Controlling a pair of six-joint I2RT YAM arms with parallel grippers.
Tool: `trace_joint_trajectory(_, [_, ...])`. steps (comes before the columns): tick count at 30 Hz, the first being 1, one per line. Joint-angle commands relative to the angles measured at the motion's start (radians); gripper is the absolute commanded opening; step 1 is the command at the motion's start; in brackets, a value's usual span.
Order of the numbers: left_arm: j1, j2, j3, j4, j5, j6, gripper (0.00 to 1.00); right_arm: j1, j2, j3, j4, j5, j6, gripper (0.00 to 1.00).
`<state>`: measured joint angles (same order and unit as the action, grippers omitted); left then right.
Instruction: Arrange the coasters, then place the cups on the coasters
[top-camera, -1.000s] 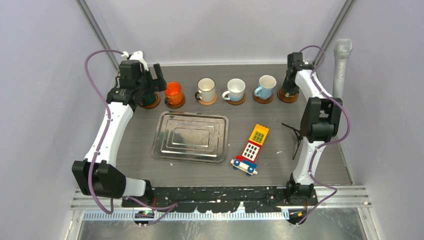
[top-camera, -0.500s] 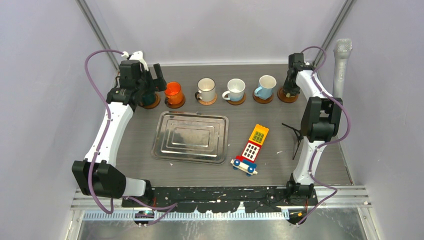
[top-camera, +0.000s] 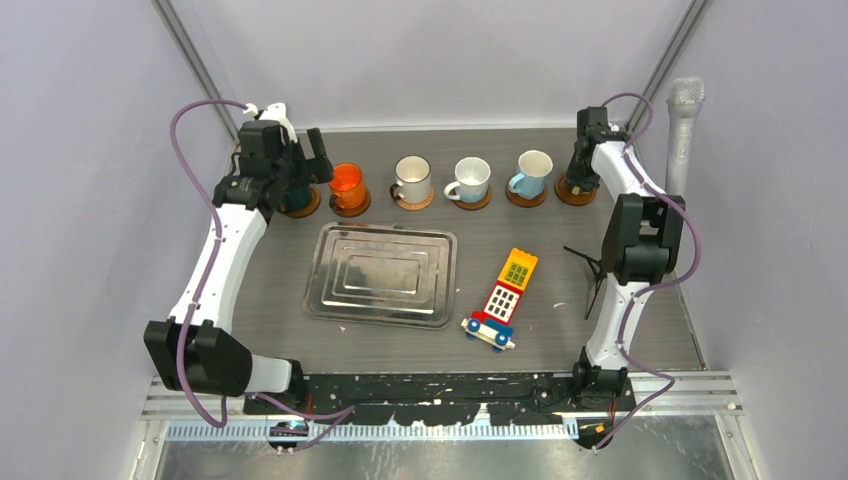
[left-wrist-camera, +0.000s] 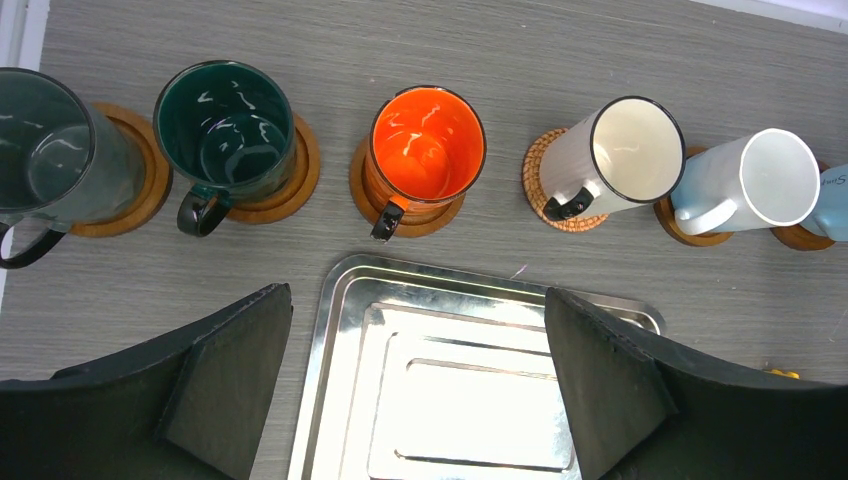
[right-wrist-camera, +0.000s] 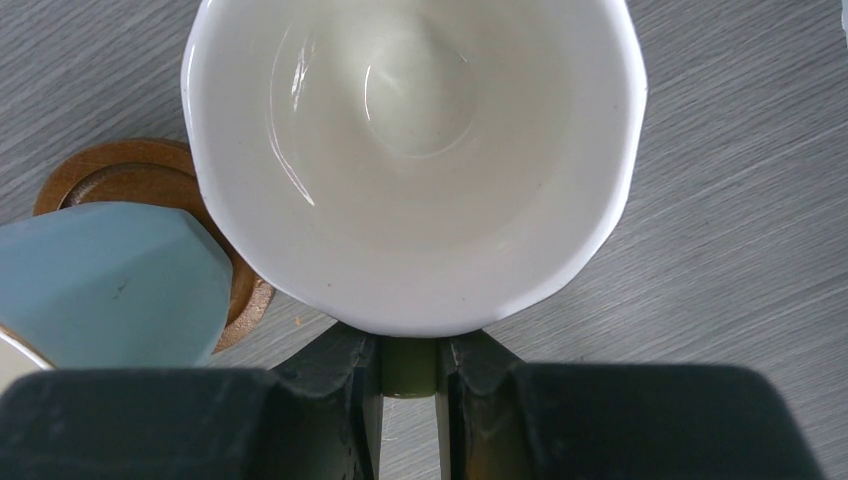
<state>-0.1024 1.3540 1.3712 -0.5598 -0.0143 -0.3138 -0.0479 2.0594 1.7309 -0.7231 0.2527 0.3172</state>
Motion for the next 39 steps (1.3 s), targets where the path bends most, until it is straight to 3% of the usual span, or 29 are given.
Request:
trace_joint_trajectory(1, [0.007,-0.005,0.02,0.001,0.01,-0.004,1.0,-0.003,-0.065,-0.01,0.047,-0.007,0.016,0.0])
trace_joint_trajectory(39, [0.007,0.002,0.004,0.008,0.048,-0.022,1.0,0.0,-0.085,0.032,0.008,0.006,0.003,0.0])
